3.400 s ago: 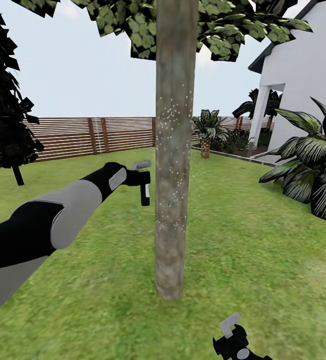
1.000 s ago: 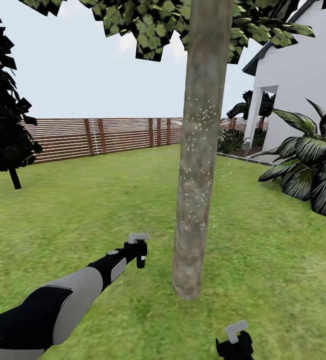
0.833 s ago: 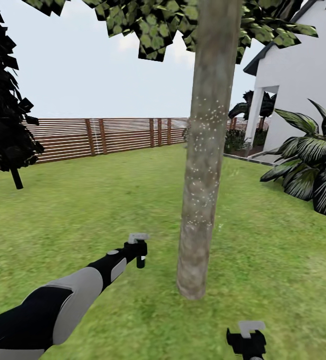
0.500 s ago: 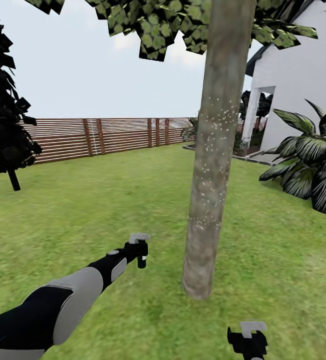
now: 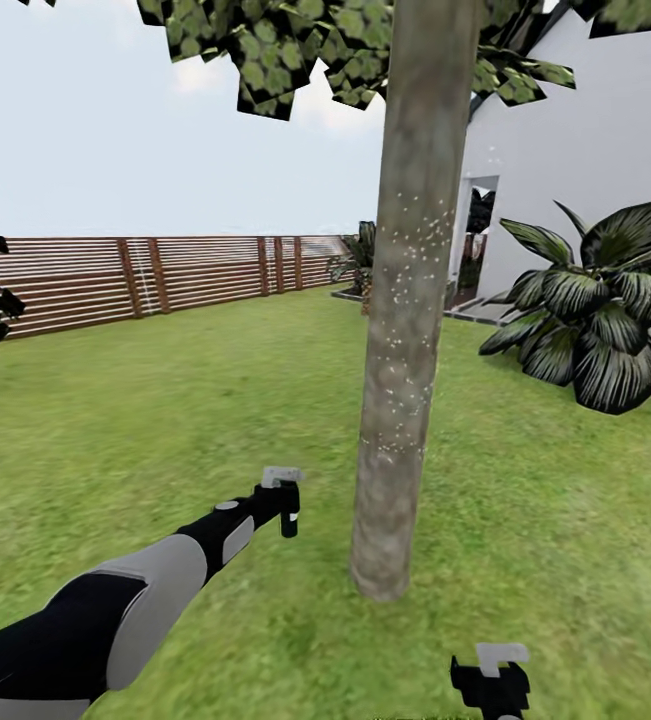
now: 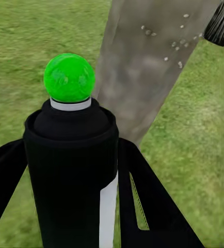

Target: In the garden, pick up the pesticide atomizer on the floor and spray pesticide onto both trees until each tree trunk is fully covered.

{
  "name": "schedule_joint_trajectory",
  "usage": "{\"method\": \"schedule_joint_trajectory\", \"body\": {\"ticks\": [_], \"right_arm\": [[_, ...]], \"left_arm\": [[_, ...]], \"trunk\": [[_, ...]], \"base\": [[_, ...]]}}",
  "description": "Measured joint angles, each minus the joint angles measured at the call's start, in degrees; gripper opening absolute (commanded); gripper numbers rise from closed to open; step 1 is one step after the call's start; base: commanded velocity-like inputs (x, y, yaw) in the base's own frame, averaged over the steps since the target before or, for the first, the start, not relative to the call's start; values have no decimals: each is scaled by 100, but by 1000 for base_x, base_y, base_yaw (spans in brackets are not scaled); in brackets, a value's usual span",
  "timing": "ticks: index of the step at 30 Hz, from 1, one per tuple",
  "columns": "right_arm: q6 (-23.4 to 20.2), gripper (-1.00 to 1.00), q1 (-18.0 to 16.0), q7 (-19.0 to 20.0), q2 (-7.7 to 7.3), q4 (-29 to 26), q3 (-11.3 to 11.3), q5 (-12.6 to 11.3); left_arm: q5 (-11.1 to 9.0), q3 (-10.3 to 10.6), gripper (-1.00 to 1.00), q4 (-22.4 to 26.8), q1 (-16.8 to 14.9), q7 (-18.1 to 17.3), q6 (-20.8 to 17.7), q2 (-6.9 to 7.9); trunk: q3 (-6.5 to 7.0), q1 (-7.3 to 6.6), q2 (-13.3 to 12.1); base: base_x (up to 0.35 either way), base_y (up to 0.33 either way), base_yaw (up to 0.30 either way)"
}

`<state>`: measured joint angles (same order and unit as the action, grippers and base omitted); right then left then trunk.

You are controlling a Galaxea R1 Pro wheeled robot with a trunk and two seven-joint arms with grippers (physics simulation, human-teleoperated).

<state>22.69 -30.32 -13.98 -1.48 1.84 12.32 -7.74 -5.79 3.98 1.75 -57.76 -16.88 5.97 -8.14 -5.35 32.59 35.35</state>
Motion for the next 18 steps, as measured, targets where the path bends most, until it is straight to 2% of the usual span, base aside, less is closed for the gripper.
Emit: {"method": "schedule_joint_trajectory", "body": {"ticks": [7,18], "right_arm": [[-1,100,1,9,15,1,-1,1],[-1,100,4,9,16,1,-2,0]], "left_arm": [[0,1,-100,0,2,1,9,4],[0,-7,-100,0,2,1,7,5]], "trunk": [[0,0,0],[0,0,0]], "base": [[6,33,-300],[101,301,-288]]}}
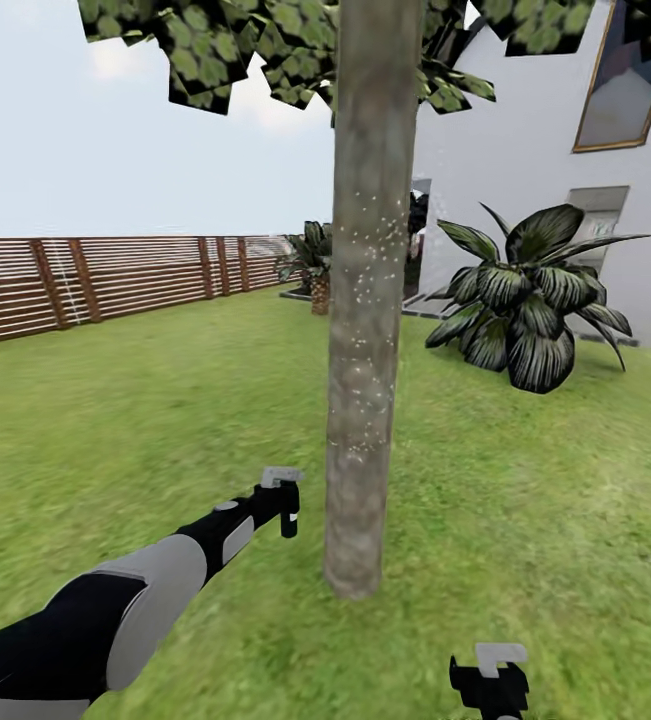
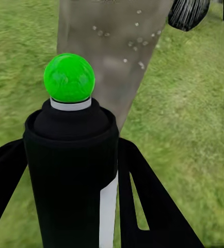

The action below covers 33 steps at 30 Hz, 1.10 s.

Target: In the garden, pick up the pesticide atomizer on the floor and spray pesticide onto both trees until each tree trunk is fully covered.

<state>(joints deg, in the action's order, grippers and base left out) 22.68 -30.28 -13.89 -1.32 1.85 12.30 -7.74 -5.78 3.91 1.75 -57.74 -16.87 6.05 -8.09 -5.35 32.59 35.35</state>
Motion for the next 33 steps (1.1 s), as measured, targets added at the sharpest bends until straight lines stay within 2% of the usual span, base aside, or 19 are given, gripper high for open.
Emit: {"method": "schedule_joint_trajectory", "body": {"ticks": [7,20,29,33], "right_arm": [[0,100,4,0,2,0,0,25],[0,100,5,0,6,0,0,27],[-8,100,5,1,9,0,0,26],[-9,100,5,1,9,0,0,26]], "left_arm": [[0,0,-100,0,0,0,-7,0],[0,1,-100,0,0,0,-7,0],[0,0,-100,0,0,0,-20,0],[0,0,-100,0,0,0,-24,0]], "trunk": [[0,0,0],[0,0,0],[-5,0,0],[-6,0,0]], "base": [[122,325,-84],[121,330,-273],[112,336,-39],[112,336,-199]]}}
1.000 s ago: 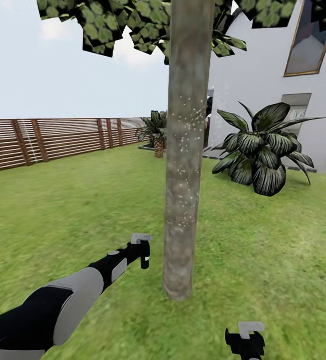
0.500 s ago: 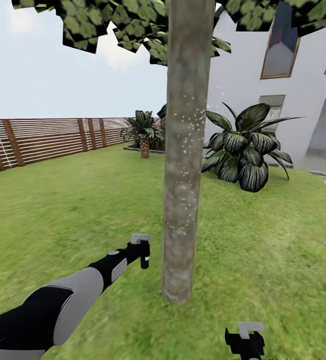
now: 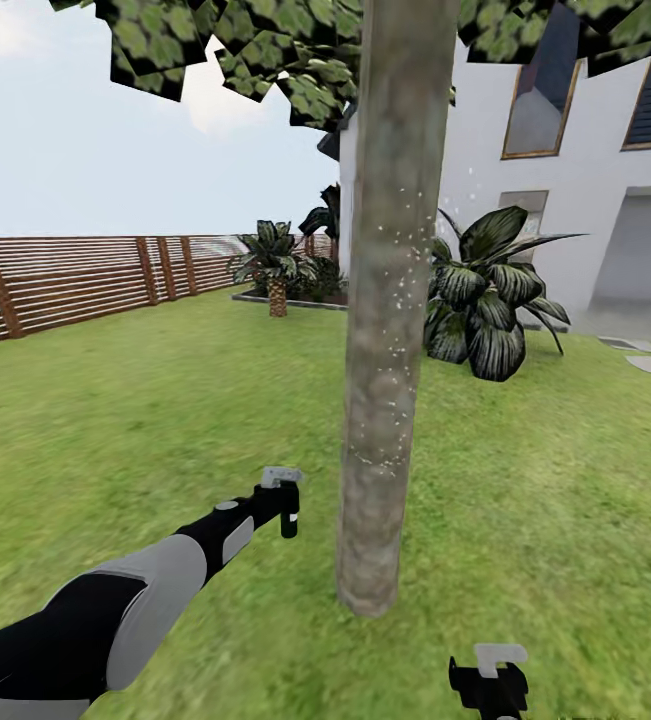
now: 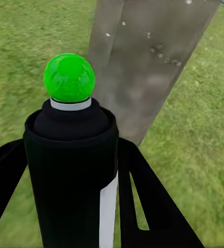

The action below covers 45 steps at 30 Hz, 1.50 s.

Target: In the garden, pick up the pesticide atomizer on the floor and spray pesticide onto both trees until each tree trunk is fully covered.

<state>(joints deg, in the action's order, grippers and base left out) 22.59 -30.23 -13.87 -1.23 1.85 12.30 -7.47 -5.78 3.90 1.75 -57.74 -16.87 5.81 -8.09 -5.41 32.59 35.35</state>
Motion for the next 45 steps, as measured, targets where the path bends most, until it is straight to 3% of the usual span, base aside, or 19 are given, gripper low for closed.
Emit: {"method": "schedule_joint_trajectory", "body": {"ticks": [7,10,14,33,45], "right_arm": [[-9,100,0,22,0,6,1,1],[-17,100,0,383,0,6,4,7],[-18,100,0,521,0,7,1,9],[0,100,0,539,0,8,0,9],[0,100,0,538,0,6,0,9]], "left_arm": [[0,6,-100,0,0,0,15,0],[0,7,-100,0,0,0,23,0],[0,7,-100,0,0,0,25,0],[0,4,-100,0,0,0,17,0],[0,7,-100,0,0,0,18,0]], "trunk": [[-5,0,0],[-18,0,0],[-41,0,0],[-88,0,0],[-133,0,0]], "base": [[62,189,-289],[4,13,-282],[1,9,-230],[0,310,-89],[55,160,-124]]}}
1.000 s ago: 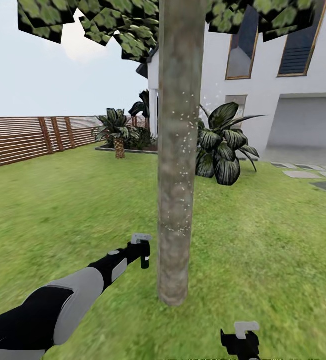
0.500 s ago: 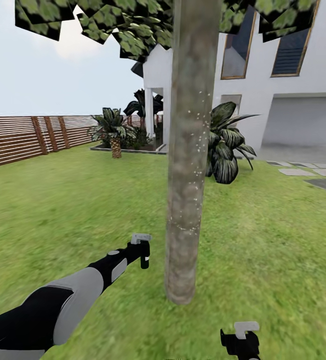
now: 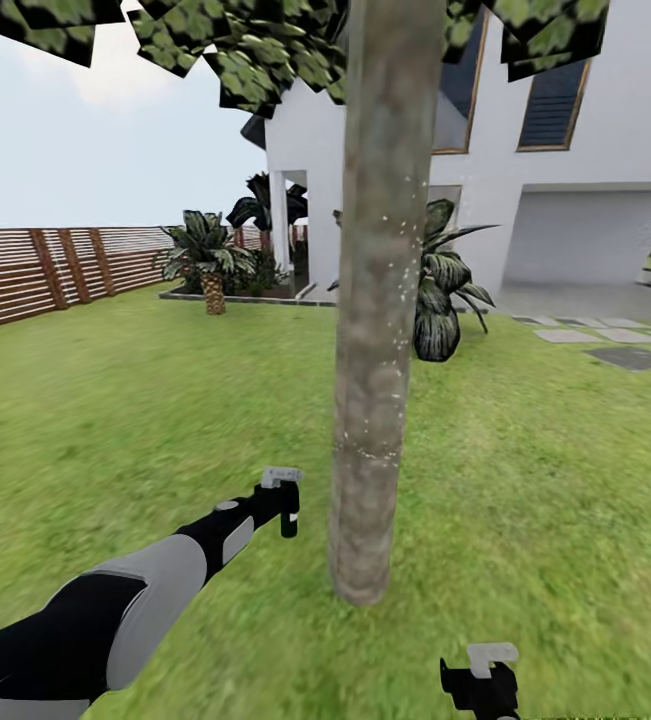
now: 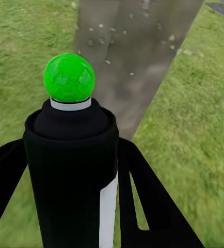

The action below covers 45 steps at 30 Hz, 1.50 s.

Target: In the garden, pick up the pesticide atomizer on the floor and spray pesticide onto both trees until each tree trunk is fully covered.

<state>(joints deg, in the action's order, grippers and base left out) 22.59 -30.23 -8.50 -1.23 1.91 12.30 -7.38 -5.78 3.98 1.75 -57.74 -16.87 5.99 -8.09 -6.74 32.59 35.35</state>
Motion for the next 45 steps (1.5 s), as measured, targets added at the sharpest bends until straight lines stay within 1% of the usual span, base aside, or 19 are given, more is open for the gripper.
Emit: {"method": "schedule_joint_trajectory", "body": {"ticks": [6,10,14,16,18,19,20,21,24,25,27,29,30,31,34,36,41,43,45], "right_arm": [[0,100,0,0,0,1,-1,0],[0,100,0,-2,0,-3,0,2],[-8,100,0,-2,-16,-19,8,82],[-19,100,0,-1,-14,-22,19,113],[-74,100,0,3,-11,-23,116,124],[-173,100,0,4,-10,-23,236,134],[-346,100,0,5,-14,-23,467,161],[-422,100,0,6,-13,-24,585,173],[-522,100,0,6,-10,-24,737,188],[-543,100,0,6,-11,-24,772,192],[-557,100,0,6,-10,-24,789,229],[-560,100,0,6,-14,-24,790,239],[-562,100,0,6,-16,-24,791,243],[-562,100,0,6,-17,-24,791,244],[-562,100,0,6,-31,-10,791,239],[-574,100,24,1,-48,80,784,237],[-576,100,526,-10,-63,127,781,228],[-578,100,750,-15,-65,129,780,227],[-582,100,927,-18,-69,127,780,229]], "left_arm": [[0,0,-100,0,0,0,2,0],[0,1,-100,0,0,0,11,0],[-3,7,-100,7,0,-7,22,-10],[-12,25,-100,63,0,-7,14,-48],[-18,41,-100,174,-1,-9,-20,-61],[-19,42,-100,232,-1,-12,-32,-65],[-22,44,-100,293,-1,-18,-42,-64],[-21,56,-100,322,0,-43,-48,-65],[-31,57,-100,446,-1,-348,-171,-65],[-49,34,-100,837,-2,-511,-793,-63],[-53,41,-100,1706,-2,-637,-1897,-63],[-48,47,-100,2180,-2,-748,-2470,-62],[-58,46,-100,2625,-2,-804,-3081,-62],[-46,49,-100,2853,-2,-819,-3351,-62],[-45,49,-100,3388,-1,-843,-3865,-62],[-40,50,-100,3755,-1,-850,-4313,-62],[-42,52,-100,4221,-11,-859,-5155,-61],[-48,51,-100,4288,-26,-860,-5366,-61],[-66,49,-100,4531,-67,-861,-5583,-62]], "trunk": [[0,0,0],[0,0,0],[0,0,0],[0,0,0],[0,0,0],[0,0,0],[0,0,0],[0,0,0],[0,0,0],[1,0,0],[1,0,0],[1,0,0],[1,0,1],[0,0,1],[0,0,1],[0,0,1],[-1,0,0],[-1,0,0],[0,0,1]], "base": [[103,264,-211],[19,53,-33],[3,8,-5],[1,1,-1],[0,0,0],[0,0,0],[0,0,0],[0,0,0],[0,0,0],[0,0,0],[0,0,0],[0,0,0],[0,0,0],[0,0,0],[0,0,0],[0,0,0],[0,0,0],[0,0,0],[0,0,0]]}}
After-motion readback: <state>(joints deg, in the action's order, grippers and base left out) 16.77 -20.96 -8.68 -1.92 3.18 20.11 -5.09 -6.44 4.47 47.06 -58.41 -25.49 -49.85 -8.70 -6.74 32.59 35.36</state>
